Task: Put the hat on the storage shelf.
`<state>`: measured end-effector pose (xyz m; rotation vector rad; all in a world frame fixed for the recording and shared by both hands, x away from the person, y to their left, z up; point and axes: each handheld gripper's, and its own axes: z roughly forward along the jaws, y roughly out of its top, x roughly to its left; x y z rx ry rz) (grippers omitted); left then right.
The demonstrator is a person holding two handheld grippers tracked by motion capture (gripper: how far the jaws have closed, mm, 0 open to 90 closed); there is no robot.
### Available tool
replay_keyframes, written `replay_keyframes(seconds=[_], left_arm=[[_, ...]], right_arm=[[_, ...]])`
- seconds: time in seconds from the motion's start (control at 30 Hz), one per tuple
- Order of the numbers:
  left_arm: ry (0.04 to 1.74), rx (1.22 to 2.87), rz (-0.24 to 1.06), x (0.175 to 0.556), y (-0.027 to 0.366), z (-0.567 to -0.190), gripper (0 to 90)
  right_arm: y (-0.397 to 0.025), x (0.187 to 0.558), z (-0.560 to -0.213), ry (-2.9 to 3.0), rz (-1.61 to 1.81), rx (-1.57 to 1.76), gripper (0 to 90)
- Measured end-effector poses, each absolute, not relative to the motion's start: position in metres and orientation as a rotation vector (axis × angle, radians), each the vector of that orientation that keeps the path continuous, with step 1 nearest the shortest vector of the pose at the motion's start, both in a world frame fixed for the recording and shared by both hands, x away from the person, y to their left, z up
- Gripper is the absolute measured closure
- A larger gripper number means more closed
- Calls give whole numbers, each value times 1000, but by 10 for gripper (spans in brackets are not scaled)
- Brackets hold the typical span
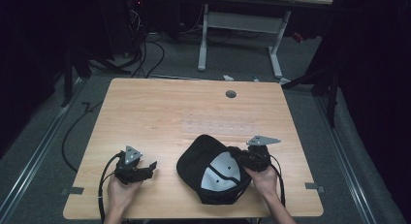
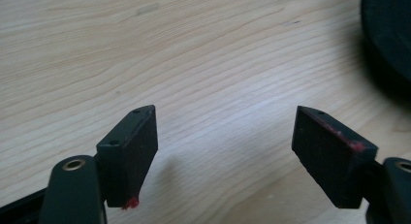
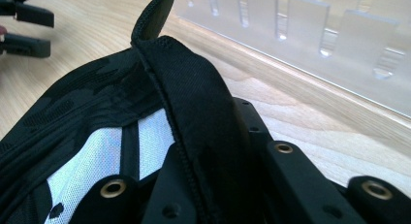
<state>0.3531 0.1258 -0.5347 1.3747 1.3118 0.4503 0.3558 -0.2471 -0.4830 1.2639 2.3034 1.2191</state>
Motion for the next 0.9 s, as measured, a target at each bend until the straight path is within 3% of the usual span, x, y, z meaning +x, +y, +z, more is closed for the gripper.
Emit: replay_keyframes(seconds=[0.9], left_arm=[[1045, 1579, 297, 317, 37, -522, 173]], right_arm=[[-273, 346, -462, 2174, 1274, 1362, 823]])
